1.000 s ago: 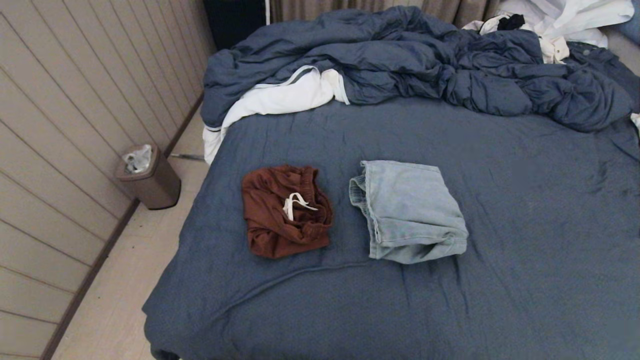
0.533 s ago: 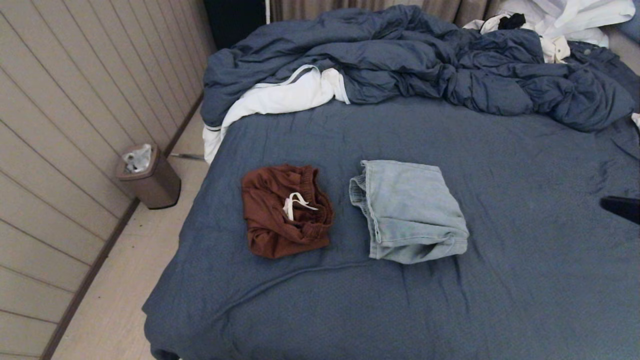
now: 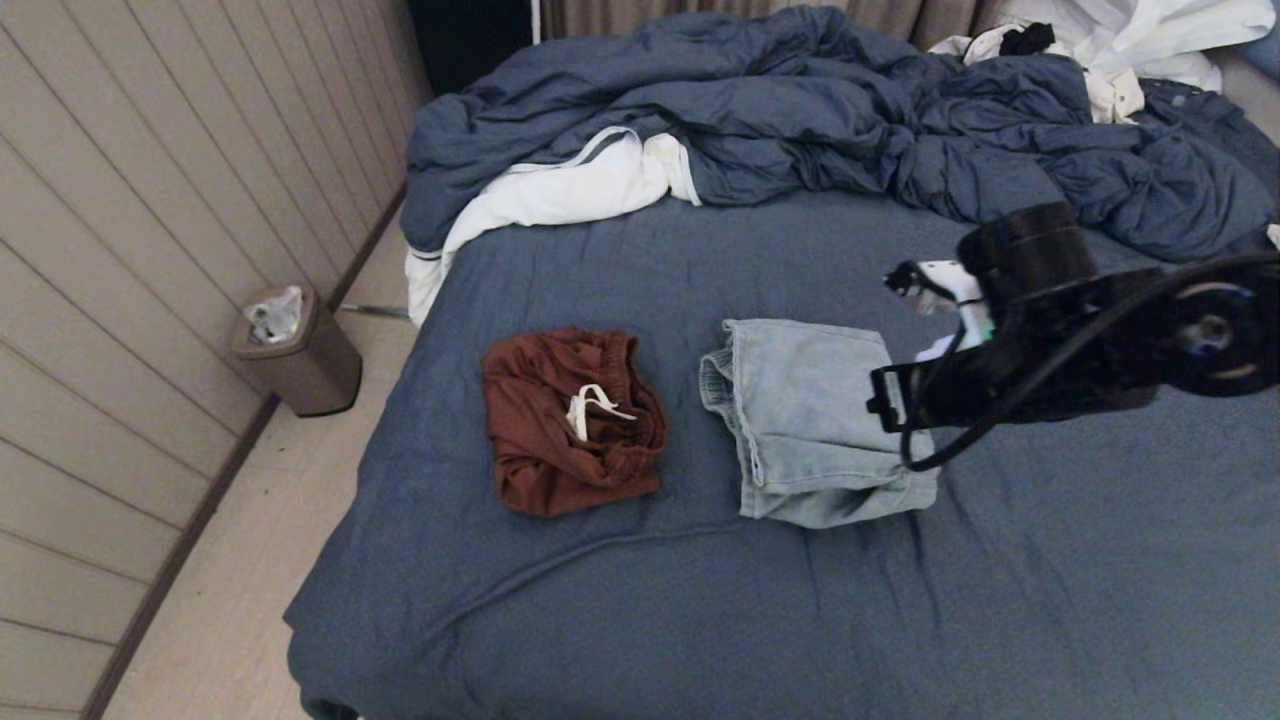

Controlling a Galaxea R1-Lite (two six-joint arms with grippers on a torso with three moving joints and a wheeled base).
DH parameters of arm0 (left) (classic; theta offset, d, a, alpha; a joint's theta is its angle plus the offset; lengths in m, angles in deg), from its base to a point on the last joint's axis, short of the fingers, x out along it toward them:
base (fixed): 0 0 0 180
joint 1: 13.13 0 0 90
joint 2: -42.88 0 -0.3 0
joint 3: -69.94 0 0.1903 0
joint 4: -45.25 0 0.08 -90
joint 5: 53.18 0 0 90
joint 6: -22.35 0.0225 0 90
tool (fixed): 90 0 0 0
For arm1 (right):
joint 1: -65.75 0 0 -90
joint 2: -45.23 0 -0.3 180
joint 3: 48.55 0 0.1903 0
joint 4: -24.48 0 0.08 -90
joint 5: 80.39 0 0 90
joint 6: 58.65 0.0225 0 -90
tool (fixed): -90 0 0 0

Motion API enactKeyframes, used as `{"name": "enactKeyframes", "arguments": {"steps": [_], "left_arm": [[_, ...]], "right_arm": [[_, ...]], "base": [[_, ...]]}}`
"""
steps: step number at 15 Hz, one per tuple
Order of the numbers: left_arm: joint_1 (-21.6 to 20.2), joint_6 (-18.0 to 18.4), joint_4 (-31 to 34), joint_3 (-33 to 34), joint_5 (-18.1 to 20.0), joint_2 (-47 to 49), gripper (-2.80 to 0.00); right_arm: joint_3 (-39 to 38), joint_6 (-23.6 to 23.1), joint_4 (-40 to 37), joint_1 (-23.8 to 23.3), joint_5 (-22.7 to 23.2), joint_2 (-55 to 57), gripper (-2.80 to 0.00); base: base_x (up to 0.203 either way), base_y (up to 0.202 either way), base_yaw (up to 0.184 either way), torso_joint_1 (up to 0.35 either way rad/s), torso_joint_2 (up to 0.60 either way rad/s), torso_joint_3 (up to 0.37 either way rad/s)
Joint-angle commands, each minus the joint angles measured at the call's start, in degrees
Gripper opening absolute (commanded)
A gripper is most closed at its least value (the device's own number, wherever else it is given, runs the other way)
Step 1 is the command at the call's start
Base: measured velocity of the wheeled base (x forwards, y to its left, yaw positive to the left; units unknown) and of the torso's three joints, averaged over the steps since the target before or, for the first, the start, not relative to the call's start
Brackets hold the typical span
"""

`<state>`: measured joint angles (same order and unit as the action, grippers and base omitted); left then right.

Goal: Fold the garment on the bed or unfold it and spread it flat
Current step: Unford the blue shorts

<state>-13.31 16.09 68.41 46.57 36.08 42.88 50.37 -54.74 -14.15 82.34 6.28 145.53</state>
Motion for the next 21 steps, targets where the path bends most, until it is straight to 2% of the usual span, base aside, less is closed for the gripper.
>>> {"name": "enactKeyframes", "arguments": {"steps": [1, 4, 5, 9, 16, 20, 21], "left_arm": [[0.0, 0.0, 0.0, 0.0, 0.0, 0.1, -2.8], [-0.1, 0.0, 0.0, 0.0, 0.0, 0.1, -2.8], [0.0, 0.0, 0.0, 0.0, 0.0, 0.1, -2.8], [0.0, 0.0, -0.1, 0.0, 0.0, 0.1, -2.8], [0.0, -0.1, -0.1, 0.0, 0.0, 0.1, -2.8], [0.0, -0.1, -0.1, 0.0, 0.0, 0.1, -2.8], [0.0, -0.1, -0.1, 0.0, 0.0, 0.1, -2.8]], "right_arm": [[5.1, 0.0, -0.8, 5.4, -4.5, 11.0, -2.8], [8.9, 0.3, -0.8, 10.7, -9.8, 13.4, -2.8], [10.1, 0.3, -0.7, 11.8, -12.4, 14.2, 0.0], [14.3, -0.1, -0.7, 13.9, -15.4, 18.4, 0.0], [21.2, -1.4, -0.5, 13.7, -21.7, 27.2, 0.0], [26.4, -2.0, -0.6, 13.5, -23.5, 30.5, 0.0], [27.4, -2.9, -0.6, 13.3, -25.0, 31.4, -2.8]], "base": [[0.0, 0.0, 0.0, 0.0, 0.0, 0.0], [0.0, 0.0, 0.0, 0.0, 0.0, 0.0], [0.0, 0.0, 0.0, 0.0, 0.0, 0.0], [0.0, 0.0, 0.0, 0.0, 0.0, 0.0], [0.0, 0.0, 0.0, 0.0, 0.0, 0.0], [0.0, 0.0, 0.0, 0.0, 0.0, 0.0], [0.0, 0.0, 0.0, 0.0, 0.0, 0.0]]}}
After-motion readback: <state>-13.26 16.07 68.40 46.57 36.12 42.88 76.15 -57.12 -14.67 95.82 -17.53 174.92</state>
